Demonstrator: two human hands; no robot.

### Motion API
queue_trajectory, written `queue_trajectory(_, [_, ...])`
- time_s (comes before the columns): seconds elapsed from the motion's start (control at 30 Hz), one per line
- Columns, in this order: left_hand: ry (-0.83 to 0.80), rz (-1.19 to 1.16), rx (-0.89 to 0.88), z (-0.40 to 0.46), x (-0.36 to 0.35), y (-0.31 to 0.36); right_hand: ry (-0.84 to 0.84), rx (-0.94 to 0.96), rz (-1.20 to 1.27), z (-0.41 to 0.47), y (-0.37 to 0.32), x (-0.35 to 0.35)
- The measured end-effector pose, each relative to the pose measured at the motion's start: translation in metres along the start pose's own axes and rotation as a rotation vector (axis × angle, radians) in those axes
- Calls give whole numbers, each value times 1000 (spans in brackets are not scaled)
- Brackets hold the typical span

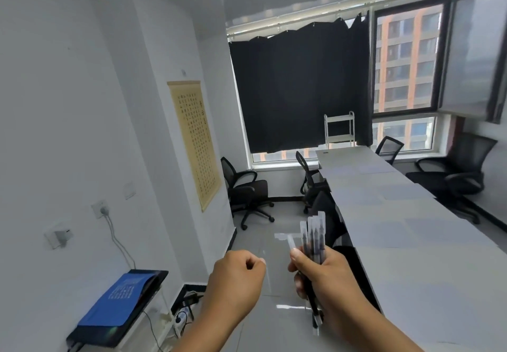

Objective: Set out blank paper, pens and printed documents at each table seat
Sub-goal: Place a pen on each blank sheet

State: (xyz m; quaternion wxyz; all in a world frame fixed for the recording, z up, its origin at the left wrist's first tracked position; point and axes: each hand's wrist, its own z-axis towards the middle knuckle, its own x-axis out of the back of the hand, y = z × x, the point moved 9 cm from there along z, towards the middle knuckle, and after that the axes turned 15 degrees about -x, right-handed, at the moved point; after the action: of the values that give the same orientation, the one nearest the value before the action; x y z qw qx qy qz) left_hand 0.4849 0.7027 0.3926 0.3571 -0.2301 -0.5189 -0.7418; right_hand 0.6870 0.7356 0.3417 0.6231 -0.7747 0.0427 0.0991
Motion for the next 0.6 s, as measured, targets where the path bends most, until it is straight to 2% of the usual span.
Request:
queue_trajectory(0.37, [-174, -148, -139, 180, -98, -57, 278, 35, -2, 144, -13, 33])
queue_trajectory(0.6, [-358, -296, -264, 289, -162, -54, 470, 79, 14, 202, -52, 50])
